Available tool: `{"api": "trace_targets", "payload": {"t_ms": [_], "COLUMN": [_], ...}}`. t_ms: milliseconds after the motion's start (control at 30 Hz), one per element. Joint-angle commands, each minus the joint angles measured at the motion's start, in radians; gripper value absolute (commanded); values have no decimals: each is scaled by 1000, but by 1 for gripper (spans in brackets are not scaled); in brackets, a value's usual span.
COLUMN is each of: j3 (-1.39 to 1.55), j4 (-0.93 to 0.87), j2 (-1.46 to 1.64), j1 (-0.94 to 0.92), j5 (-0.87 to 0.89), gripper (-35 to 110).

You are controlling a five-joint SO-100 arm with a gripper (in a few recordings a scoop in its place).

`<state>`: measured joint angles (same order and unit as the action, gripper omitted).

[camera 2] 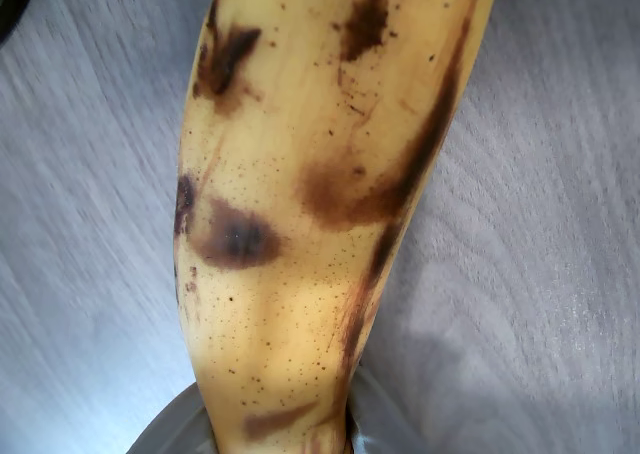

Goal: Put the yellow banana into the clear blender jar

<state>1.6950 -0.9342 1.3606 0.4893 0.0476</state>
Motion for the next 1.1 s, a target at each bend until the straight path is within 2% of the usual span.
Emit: {"api": "trace_targets", "payload": {"t_ms": [0,200,467,1067], "j3": [-18,-18,-20,-20], "j4": [12,14,-6,-153], "j2": [-31,-54,-21,376], "j1": [29,38,35,48], "j5": [2,2,2,9], "gripper": [7,2,2,2]}}
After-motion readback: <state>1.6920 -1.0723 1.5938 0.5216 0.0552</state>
